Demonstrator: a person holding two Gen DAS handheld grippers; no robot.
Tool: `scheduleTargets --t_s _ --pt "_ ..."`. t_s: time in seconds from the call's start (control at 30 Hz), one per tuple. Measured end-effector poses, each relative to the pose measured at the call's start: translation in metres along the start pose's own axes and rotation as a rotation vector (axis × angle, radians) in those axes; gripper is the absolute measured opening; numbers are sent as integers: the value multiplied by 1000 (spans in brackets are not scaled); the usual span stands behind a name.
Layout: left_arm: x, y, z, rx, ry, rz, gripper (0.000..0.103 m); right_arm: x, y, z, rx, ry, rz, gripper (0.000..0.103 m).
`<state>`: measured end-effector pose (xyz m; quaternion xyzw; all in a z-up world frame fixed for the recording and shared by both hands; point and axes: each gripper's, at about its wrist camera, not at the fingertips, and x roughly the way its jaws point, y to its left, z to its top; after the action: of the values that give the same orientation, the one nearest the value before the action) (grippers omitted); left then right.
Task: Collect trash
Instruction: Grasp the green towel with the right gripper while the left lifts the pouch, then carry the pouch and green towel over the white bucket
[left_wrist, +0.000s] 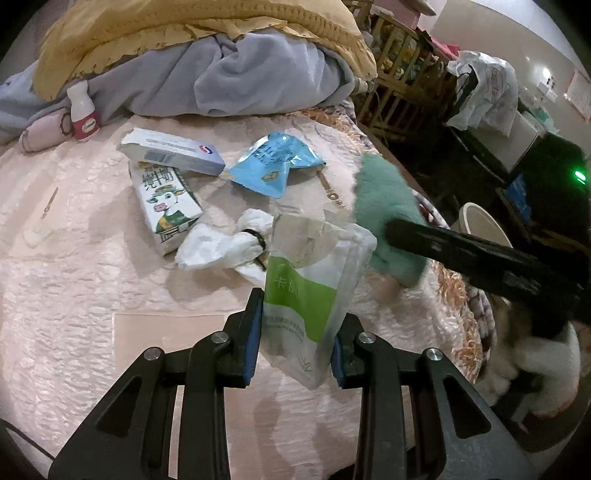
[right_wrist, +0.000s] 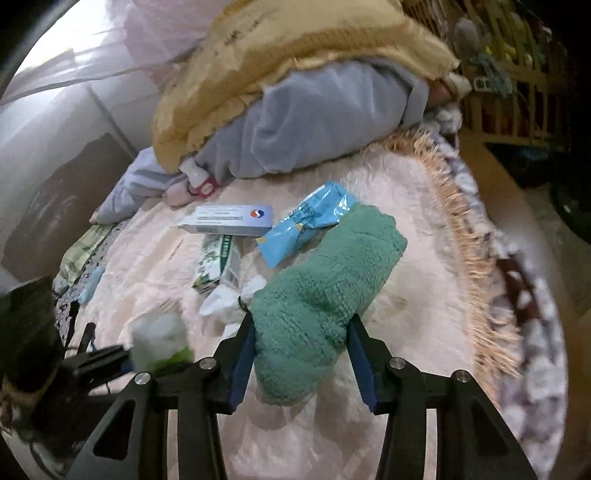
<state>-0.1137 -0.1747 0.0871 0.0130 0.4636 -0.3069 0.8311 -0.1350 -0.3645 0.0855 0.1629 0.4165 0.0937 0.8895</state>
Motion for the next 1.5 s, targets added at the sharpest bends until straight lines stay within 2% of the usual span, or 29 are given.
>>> scheduleTargets --t_s 0.33,0.6,1.0,1.5 --pt "-4 -37 3 30 -23 14 29 -63 -12 -28 -33 -40 -14 46" --pt "-7 -78 12 97 -46 9 29 -96 -26 -43 -49 -69 -55 46" --pt "4 -136 19 211 -48 -1 29 -145 -73 -54 5 -118 -123 46" --pt "33 -199 29 319 -36 -13 29 -187 -140 -65 97 -161 -219 46"
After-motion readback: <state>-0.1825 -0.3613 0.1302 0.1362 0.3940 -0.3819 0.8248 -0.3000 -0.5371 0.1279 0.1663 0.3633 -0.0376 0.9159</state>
